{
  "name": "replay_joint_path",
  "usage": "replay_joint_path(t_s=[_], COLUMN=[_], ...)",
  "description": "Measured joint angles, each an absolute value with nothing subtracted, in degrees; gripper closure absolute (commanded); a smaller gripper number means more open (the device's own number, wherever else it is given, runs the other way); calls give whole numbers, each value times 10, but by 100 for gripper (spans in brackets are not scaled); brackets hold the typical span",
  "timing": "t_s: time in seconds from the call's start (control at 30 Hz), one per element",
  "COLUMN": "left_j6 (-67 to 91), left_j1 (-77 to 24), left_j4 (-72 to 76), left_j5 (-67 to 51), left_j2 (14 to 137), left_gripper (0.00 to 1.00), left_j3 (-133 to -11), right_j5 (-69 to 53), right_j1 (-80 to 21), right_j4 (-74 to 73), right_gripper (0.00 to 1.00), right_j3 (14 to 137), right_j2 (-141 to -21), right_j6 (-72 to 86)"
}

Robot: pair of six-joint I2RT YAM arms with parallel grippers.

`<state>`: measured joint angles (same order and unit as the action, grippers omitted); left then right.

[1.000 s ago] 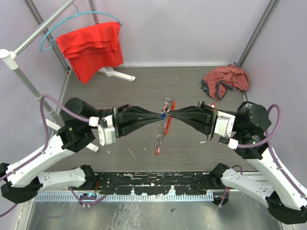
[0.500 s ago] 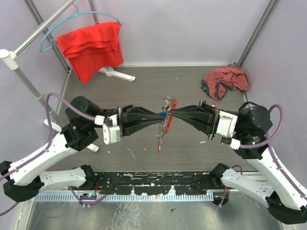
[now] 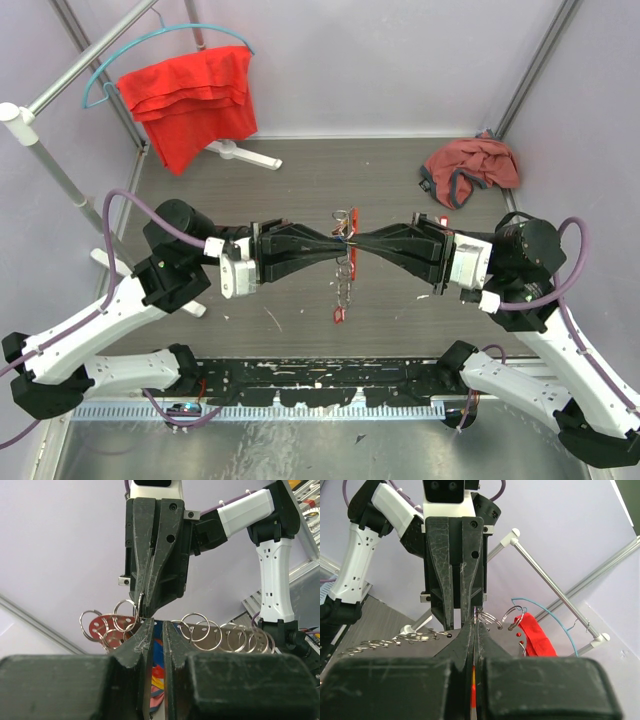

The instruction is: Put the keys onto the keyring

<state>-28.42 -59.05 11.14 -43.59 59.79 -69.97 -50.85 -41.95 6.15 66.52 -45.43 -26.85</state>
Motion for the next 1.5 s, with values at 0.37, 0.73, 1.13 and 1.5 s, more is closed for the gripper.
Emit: replay_joint_path(t_s=[0.37, 0.73, 1.13, 1.5], left_j6=[-285, -294, -300, -300], left_j1=[-591, -592, -592, -591], left_j4=[111, 104, 102, 108], left_j5=[-415, -412, -401, -405], left_j2=[598, 598, 598, 598], left_gripper=[82, 82, 82, 81], left_j3=[-700, -700, -700, -700], right_j5=[-510, -510, -518, -521], right_j1=[-419, -419, -419, -419], right_j4=[46, 47, 46, 35], right_gripper=[99, 99, 99, 99], right_j3=[665, 665, 665, 665], right_j2=[-454, -452, -445, -449], right_j6=[-281, -281, -278, -282])
